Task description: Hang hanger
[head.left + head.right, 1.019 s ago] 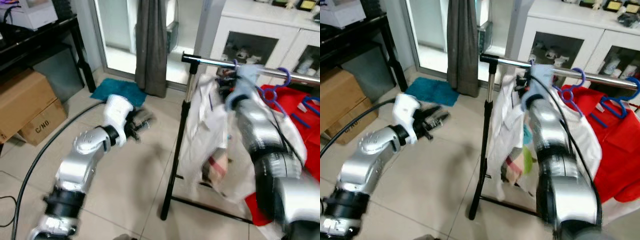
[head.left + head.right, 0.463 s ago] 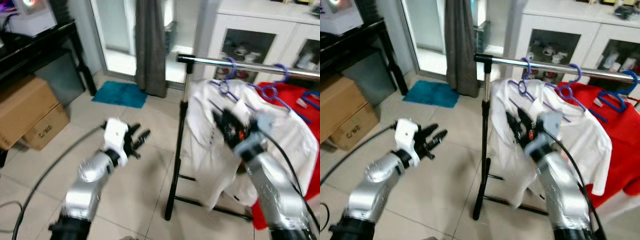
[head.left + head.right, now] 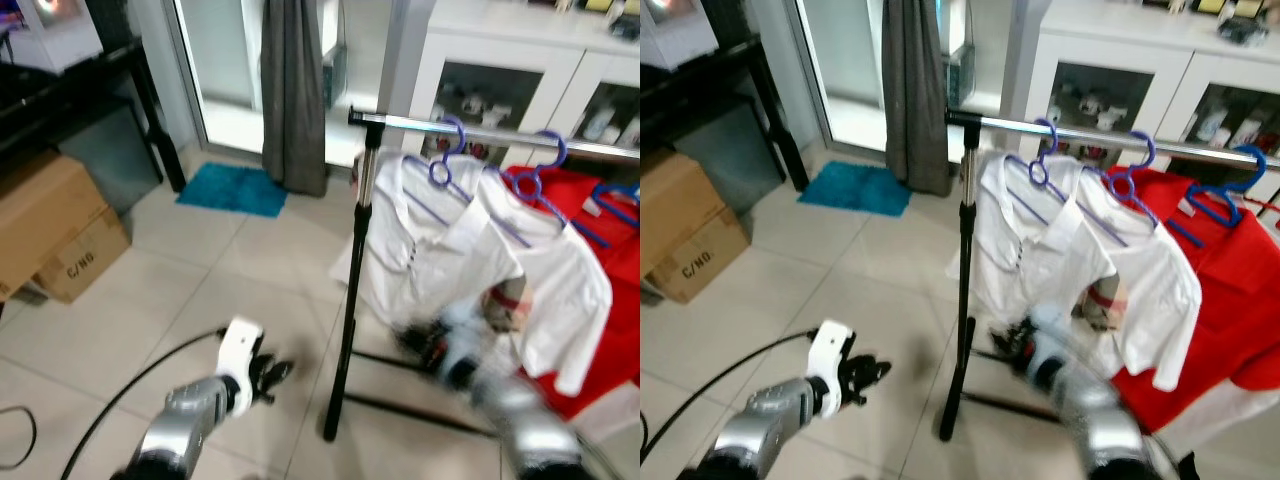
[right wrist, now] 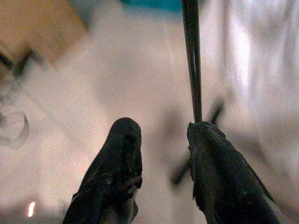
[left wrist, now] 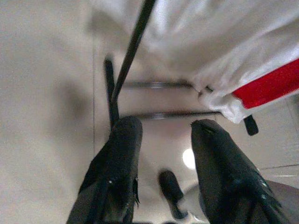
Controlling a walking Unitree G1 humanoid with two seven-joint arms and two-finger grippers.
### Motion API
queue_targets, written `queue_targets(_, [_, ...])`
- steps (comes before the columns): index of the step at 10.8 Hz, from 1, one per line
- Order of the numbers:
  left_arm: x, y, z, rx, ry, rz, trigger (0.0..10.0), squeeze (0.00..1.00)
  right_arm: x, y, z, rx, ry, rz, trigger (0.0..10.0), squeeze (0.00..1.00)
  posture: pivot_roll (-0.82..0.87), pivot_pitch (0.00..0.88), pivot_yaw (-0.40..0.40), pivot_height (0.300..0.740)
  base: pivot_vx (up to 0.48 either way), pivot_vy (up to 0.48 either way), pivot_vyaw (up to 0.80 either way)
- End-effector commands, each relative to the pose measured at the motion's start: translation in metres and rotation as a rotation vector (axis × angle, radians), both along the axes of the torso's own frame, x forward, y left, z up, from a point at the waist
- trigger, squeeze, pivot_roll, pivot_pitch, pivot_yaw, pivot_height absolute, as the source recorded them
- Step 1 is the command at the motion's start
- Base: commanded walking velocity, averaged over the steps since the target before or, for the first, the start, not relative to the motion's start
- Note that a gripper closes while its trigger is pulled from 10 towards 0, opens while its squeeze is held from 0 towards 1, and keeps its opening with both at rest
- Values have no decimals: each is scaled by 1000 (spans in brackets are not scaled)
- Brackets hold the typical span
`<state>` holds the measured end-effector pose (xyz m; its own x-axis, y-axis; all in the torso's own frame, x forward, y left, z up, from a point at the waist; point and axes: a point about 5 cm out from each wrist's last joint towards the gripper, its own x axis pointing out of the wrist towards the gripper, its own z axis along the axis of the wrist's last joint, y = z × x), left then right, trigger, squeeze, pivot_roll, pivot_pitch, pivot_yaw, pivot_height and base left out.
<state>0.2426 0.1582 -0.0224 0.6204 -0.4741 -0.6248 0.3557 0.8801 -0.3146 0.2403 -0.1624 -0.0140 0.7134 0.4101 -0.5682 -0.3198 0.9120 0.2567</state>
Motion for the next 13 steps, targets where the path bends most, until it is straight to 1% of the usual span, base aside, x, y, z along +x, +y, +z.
queue_targets(1, [1,7,-3,-1,47,65,10000,0,-9,-4,-16,-72,91,-15,10000,0,-152,0,9,740,0,0,0])
queue_targets(2, [-8,11,-17,36,157,59,10000,0,-28,-6,-41,-122,255,-73,10000,0,-141,0,4,740,0,0,0])
queue_targets(3, [-20,11,-28,44,245,34,10000,0,-46,-9,-59,-159,384,-141,10000,0,-128,0,-5,740,0,0,0])
queue_targets(4, [-32,17,-40,136,289,55,10000,0,-64,-8,-73,-183,496,-202,10000,0,-124,0,-21,740,0,0,0])
queue_targets(5, [-43,17,-49,135,336,106,10000,0,-78,-7,-80,-190,570,-239,10000,0,-126,0,-23,740,0,0,0])
queue_targets(6, [-60,5,-57,94,402,63,10000,0,-94,-6,-87,-254,637,-214,10000,0,-136,0,-22,740,0,0,0])
queue_targets(7, [-82,-11,-67,63,485,-29,10000,0,-109,-5,-92,-284,694,-210,10000,0,-145,0,-32,740,0,0,0])
queue_targets(8, [-89,-12,-70,60,511,-10,10000,0,-115,-3,-94,-278,713,-222,10000,0,-148,0,-35,740,0,0,0])
queue_targets(10, [-93,-7,-75,76,499,115,10000,0,-124,-1,-98,-297,744,-196,10000,0,-145,0,-50,740,0,0,0])
queue_targets(11, [-97,-3,-76,119,509,114,10000,0,-127,-2,-98,-301,754,-200,10000,0,-142,0,-56,740,0,0,0])
queue_targets(12, [-100,-3,-78,115,519,107,10000,0,-127,-1,-98,-303,758,-181,10000,0,-141,0,-57,740,0,0,0])
queue_targets(13, [-100,-3,-78,115,519,107,10000,0,-127,-1,-98,-303,758,-181,10000,0,-141,0,-57,740,0,0,0])
